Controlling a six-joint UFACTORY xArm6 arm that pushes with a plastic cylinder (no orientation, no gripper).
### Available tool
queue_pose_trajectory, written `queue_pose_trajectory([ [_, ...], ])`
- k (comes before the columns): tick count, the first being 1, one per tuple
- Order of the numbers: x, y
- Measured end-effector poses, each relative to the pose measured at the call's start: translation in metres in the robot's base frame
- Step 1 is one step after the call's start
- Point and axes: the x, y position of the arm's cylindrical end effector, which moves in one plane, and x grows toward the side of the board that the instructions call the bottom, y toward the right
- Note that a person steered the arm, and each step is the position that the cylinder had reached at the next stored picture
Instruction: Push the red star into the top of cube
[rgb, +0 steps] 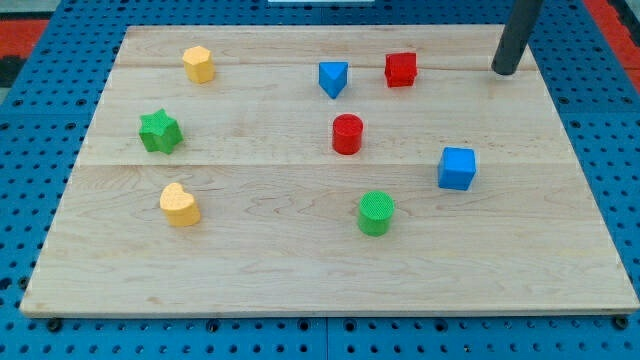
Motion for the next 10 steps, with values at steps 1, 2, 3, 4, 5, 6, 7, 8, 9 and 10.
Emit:
queue_pose_trajectory([
  [1, 0.000, -0.005],
  [2, 0.000, -0.005],
  [3, 0.000, -0.005],
  [4, -0.041, -0.008],
  [5, -0.037, -0.063],
  [6, -0.003, -0.128],
  [7, 0.018, -0.149],
  [8, -0.020, -0.163],
  [9, -0.020, -0.229],
  [10, 0.022, -0.210],
])
